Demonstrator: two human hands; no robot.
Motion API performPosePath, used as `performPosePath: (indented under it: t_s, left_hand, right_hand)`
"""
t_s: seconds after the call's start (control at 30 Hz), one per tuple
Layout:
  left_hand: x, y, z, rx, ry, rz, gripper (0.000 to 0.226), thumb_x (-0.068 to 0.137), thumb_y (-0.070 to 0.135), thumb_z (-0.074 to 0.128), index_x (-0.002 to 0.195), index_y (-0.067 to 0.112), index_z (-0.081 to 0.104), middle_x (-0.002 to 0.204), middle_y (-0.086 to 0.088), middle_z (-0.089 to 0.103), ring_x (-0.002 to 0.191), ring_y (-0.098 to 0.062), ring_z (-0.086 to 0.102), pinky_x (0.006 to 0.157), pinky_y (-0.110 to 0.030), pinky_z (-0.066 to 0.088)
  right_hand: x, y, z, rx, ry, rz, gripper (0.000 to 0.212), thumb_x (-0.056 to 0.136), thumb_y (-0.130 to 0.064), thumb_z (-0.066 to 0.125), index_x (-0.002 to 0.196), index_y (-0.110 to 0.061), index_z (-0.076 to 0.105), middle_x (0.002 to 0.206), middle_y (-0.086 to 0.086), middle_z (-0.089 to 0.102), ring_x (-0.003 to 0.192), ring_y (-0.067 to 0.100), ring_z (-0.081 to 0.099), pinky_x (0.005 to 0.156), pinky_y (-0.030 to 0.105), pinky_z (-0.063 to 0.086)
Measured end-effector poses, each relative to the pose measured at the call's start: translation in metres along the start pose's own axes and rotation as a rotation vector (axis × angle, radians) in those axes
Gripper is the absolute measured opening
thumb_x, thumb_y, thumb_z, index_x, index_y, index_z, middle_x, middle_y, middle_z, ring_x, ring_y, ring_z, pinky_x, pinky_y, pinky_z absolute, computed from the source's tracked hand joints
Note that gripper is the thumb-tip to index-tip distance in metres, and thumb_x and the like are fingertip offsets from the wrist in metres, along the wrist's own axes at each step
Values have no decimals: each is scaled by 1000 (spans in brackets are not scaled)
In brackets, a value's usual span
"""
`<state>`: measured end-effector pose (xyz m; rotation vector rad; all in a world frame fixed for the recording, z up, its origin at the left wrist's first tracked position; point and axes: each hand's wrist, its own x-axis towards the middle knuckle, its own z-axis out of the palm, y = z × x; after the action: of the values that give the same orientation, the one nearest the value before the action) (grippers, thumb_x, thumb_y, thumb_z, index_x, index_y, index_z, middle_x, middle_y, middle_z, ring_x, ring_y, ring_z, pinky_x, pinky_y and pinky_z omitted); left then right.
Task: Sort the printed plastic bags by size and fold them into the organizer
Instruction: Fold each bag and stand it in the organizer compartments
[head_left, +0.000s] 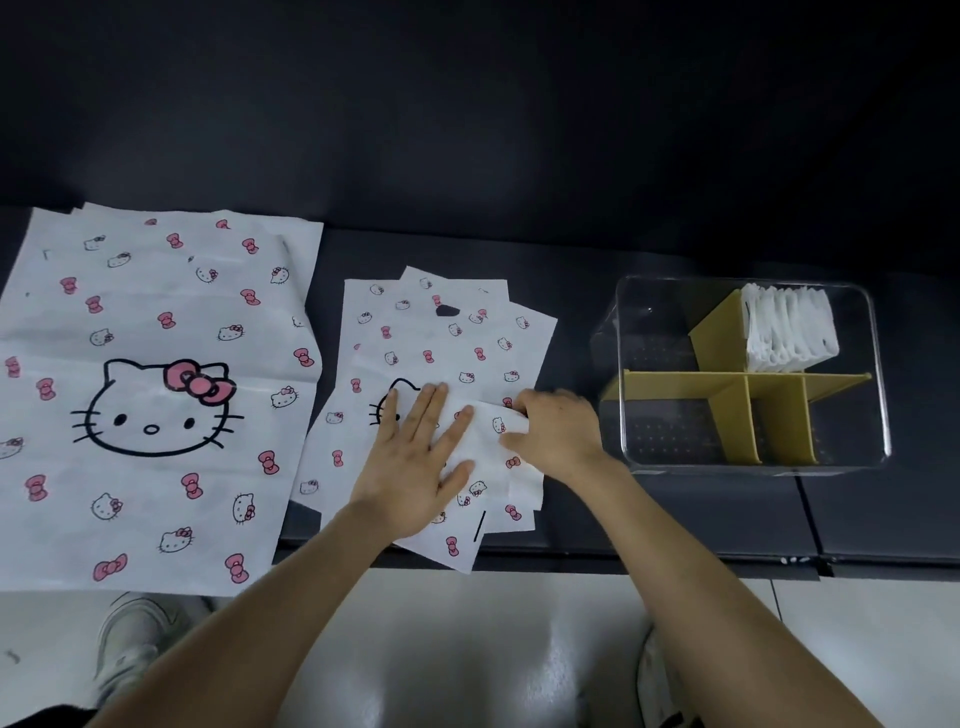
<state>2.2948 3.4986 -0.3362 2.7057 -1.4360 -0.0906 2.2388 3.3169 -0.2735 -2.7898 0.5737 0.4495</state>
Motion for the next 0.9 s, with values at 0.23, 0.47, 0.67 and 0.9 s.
performPosePath:
  t_s: [0.23, 0.47, 0.67, 0.9]
  left_hand:
    - [-6, -1, -23, -211, 261, 131, 34, 89, 29, 49, 107, 8, 69, 121, -13, 62, 114, -28, 55, 100, -44, 40]
    - [-54, 28, -13, -560, 265, 40, 37, 74, 10, 46, 106, 15, 64, 107, -2, 66, 101, -15, 55, 88, -17, 41]
    - [-54, 32, -21, -704, 242, -286, 51, 91, 56, 34, 76, 20, 67, 57, 10, 55, 62, -9, 52, 56, -13, 37]
    - [-37, 25, -24, -729, 107, -518, 53, 80, 61, 36, 70, 14, 57, 58, -4, 59, 61, -25, 56, 57, -26, 39]
  right_hand:
    - [-36, -4, -4, 875, -147, 306, 17, 85, -6, 61, 71, -13, 54, 73, 4, 63, 47, 14, 60, 36, 19, 38]
    - [-73, -25, 17, 1639, -296, 770, 8, 88, 5, 60, 82, -1, 59, 55, 5, 64, 38, 11, 60, 38, 18, 48]
    - [-90, -16, 21, 1181, 52, 432, 22, 87, -36, 64, 96, -16, 60, 79, -8, 69, 72, 6, 68, 70, 30, 57]
    - [-74, -6, 16, 1122, 58, 143, 11, 89, -25, 65, 78, -25, 65, 77, -13, 68, 70, 2, 63, 68, 22, 48]
